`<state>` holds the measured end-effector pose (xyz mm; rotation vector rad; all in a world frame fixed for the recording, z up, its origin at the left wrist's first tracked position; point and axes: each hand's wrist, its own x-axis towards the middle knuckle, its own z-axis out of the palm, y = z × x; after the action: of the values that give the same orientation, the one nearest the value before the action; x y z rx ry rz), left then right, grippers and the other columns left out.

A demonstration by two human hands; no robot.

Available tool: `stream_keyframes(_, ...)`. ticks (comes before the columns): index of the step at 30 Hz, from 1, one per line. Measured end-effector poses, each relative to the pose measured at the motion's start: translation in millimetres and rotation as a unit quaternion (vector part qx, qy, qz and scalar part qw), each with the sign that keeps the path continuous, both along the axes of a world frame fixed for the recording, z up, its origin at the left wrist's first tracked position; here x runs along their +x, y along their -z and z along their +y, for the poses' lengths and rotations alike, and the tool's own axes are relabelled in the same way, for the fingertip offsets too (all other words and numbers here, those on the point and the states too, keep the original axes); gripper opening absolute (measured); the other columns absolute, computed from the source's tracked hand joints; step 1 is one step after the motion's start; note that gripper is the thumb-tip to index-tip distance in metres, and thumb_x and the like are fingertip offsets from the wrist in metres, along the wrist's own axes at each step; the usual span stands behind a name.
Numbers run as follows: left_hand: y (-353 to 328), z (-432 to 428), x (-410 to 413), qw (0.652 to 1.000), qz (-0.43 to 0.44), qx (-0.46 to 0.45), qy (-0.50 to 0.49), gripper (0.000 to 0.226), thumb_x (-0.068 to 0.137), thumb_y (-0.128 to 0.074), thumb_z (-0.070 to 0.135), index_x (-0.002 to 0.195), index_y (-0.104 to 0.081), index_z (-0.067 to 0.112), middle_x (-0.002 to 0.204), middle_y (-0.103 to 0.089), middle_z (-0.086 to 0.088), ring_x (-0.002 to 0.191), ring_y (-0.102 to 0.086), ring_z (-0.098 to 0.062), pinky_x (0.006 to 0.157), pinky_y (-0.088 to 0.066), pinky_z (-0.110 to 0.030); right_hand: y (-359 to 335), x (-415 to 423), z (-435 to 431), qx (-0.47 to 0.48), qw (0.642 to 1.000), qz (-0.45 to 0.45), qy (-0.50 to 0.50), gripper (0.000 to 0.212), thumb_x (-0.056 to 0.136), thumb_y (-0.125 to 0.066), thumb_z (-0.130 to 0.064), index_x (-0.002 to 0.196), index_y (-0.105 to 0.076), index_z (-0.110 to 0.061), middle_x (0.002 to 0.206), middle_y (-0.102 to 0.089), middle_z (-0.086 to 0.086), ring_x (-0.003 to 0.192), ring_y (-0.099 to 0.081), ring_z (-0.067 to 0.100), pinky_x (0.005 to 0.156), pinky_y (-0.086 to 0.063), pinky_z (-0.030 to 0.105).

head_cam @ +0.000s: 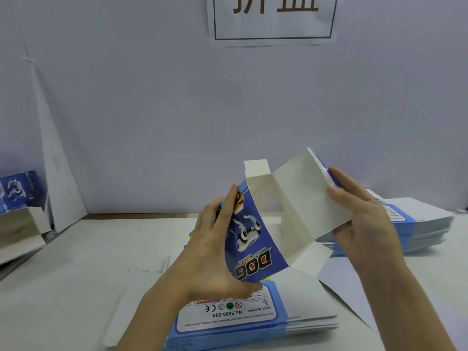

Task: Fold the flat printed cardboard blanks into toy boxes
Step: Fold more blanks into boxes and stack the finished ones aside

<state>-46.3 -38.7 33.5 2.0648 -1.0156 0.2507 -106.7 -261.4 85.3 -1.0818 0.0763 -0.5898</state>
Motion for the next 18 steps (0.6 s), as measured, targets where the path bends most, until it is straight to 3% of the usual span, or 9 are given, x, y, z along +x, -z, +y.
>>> stream_keyframes(2,1,-1,0,1.0,-0.005,-0.002,-0.002,0.127,0.053,-0.076,0.06,0.139,0.017,0.06,0.139,-0.008,0.035,0.135,-0.027,0.001,0.091,-0.054,-0.027,1,-1,1,-0.031,0.999,-0.01,0.03,0.027,0.09,-0.058,-0.007,0.109,-0.069,-0.022,0.088,-0.075,-0.01,0.069,-0.068,0.004,0.06,-0.056,0.02)
stream_keyframes(7,2,-1,1,1.0,-0.004,-0.007,-0.005,0.129,0.054,-0.078,0.056,0.137,0.019,0.061,0.139,-0.008,0.036,0.137,-0.027,-0.003,0.094,-0.053,-0.028,-3,-5,4,-0.076,0.997,-0.01,0.027,0.024,0.088,-0.061,-0.012,0.103,-0.072,-0.027,0.088,-0.074,-0.011,0.075,-0.067,0.004,0.074,-0.053,0.03)
stream_keyframes(14,3,-8,-3,0.999,-0.037,0.012,-0.016,0.131,0.054,-0.081,0.054,0.137,0.021,0.061,0.139,-0.005,0.036,0.138,-0.022,-0.004,0.099,-0.05,-0.031,-7,-10,-5,-0.104,0.99,0.011,0.095,0.026,0.085,-0.061,-0.003,0.091,-0.074,-0.024,0.078,-0.073,-0.012,0.069,-0.062,0.003,0.07,-0.046,0.027)
stream_keyframes(18,2,-9,-5,0.998,-0.051,0.043,-0.019,0.13,0.054,-0.078,0.057,0.132,0.025,0.065,0.137,-0.001,0.039,0.137,-0.02,-0.004,0.102,-0.047,-0.03,-7,-10,-3,-0.122,0.986,0.013,0.112,0.01,0.083,-0.069,-0.026,0.079,-0.075,-0.032,0.074,-0.071,-0.014,0.062,-0.061,-0.003,0.066,-0.046,0.029)
